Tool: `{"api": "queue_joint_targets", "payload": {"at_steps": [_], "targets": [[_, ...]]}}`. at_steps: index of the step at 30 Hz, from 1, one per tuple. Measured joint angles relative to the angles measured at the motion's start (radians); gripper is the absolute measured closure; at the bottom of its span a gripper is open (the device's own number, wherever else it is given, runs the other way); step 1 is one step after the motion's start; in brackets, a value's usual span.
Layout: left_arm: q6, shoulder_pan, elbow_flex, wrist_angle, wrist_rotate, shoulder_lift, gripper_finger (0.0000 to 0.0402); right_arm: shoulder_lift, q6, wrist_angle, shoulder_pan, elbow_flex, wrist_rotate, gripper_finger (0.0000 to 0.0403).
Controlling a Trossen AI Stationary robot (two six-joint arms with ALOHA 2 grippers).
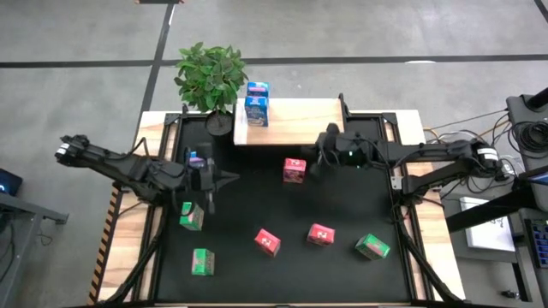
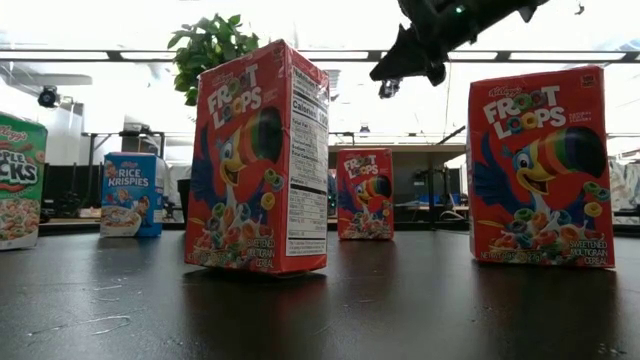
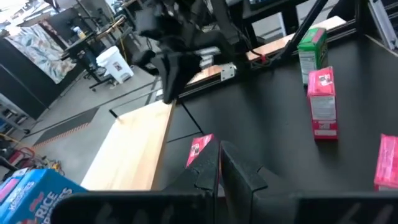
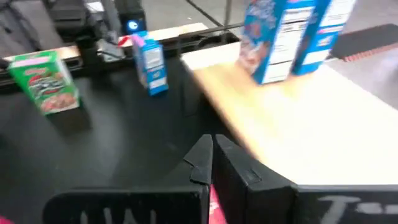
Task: Stack cereal on shelf
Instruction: Adjust the blue cereal box on the shelf
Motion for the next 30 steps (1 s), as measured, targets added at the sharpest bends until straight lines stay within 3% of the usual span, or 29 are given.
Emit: {"api": "queue_joint_targets", "payload": {"at_steps": [3,6,10,15,23,30], "targets": [[0.005,0.0,-0.03,-0.001,-0.007,-0.023,0.0401,0.006,-0.022,-0.031,-0.062,0.065,-0.007,0.0394],[0.013,0.0,-0.061,0.002,-0.092,-0.057,0.0402,0.029,-0.081,-0.022,-0.136,0.122,-0.018,0.0394],[0.021,0.0,-0.107,0.01,-0.217,-0.115,0.0402,0.109,-0.089,-0.019,-0.257,0.228,-0.153,0.0394],[0.03,0.0,-0.175,0.046,-0.235,-0.191,0.0402,0.283,-0.086,-0.029,-0.373,0.394,-0.307,0.0394],[0.067,0.0,-0.211,0.081,-0.236,-0.27,0.0401,0.553,-0.104,-0.116,-0.461,0.682,-0.314,0.0394],[0.065,0.0,-0.24,0.077,-0.236,-0.301,0.0402,0.689,-0.121,-0.192,-0.475,0.827,-0.317,0.0394]]}}
